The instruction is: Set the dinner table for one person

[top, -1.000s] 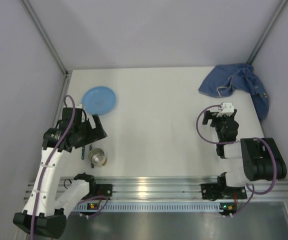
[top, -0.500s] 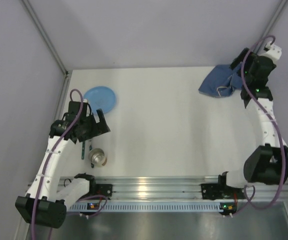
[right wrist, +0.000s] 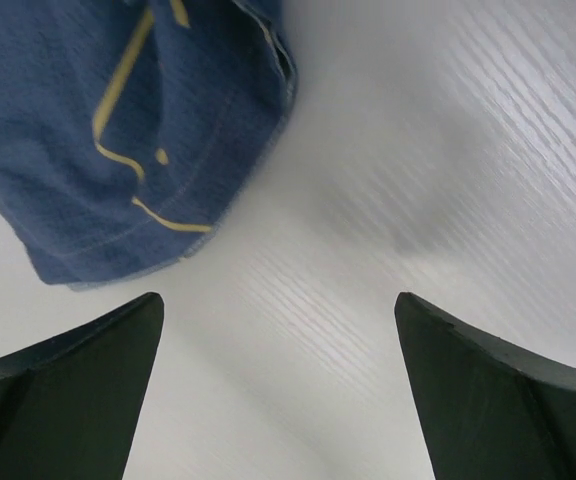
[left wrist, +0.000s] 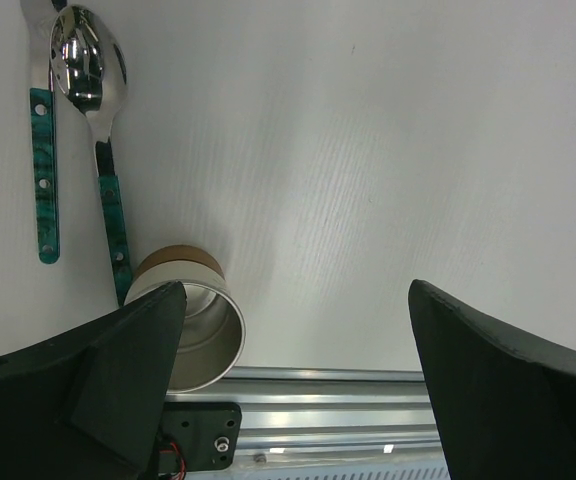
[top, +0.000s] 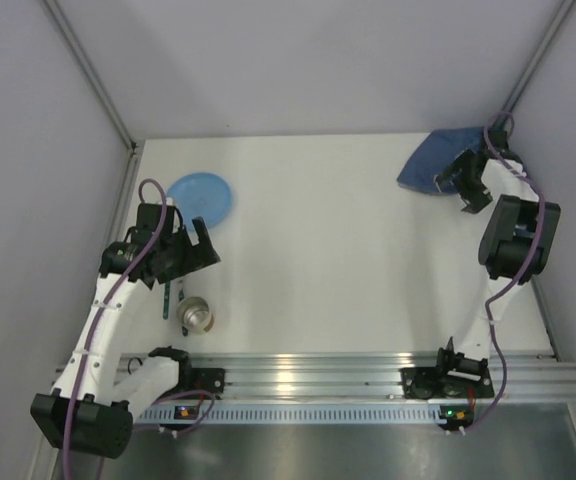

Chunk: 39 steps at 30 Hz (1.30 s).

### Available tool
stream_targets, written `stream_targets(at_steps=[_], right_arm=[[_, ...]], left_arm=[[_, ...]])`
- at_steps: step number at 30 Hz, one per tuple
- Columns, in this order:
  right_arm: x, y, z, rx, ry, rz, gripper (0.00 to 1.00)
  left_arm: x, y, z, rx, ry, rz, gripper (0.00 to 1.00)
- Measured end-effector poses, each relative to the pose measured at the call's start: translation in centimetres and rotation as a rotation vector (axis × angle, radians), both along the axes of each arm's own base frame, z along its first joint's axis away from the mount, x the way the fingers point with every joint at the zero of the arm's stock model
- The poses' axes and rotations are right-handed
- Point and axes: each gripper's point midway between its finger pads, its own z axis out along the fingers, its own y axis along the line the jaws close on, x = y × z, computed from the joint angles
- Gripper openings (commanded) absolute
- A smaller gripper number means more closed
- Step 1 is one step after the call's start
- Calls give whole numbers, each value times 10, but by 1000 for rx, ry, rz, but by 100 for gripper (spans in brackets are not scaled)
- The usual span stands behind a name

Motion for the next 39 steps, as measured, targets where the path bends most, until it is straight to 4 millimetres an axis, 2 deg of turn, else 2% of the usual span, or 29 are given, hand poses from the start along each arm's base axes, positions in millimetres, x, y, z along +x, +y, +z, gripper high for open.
stream_targets(at_steps=[6, 8, 10, 17, 22, 25, 27, 28, 30, 31, 33, 39], right_arm=[[46, -10, 32, -9, -111, -39, 100], [54, -14, 35, -13, -127, -59, 99], [58, -16, 30, -13, -120, -79, 99], [67, -28, -11, -29, -26, -149, 96], [84, -36, -15, -52, -35, -167, 87], [91, -36, -14, -58, -48, -164, 71], [94, -34, -16, -60, -49, -154, 48], [96, -32, -18, -60, -49, -147, 31], [100, -27, -24, -54, -46, -131, 22], [101, -24, -28, -52, -42, -127, 12], [103, -18, -27, -51, -48, -111, 0], [100, 9, -28, -33, -47, -49, 0]], left_arm=[[0, 5, -2, 21, 2, 22, 98], [0, 6, -3, 27, 4, 29, 98], [0, 8, -5, 31, 10, 37, 98], [-2, 8, -16, 31, 46, 62, 98], [-3, 11, -21, 36, 61, 86, 98], [-4, 12, -23, 36, 67, 97, 98], [-5, 12, -23, 34, 72, 107, 98], [-6, 12, -23, 33, 73, 111, 98], [-7, 13, -22, 33, 71, 116, 98], [-8, 13, -22, 32, 69, 118, 98], [-10, 14, -20, 31, 60, 123, 98], [-16, 16, -12, 25, 25, 130, 98]])
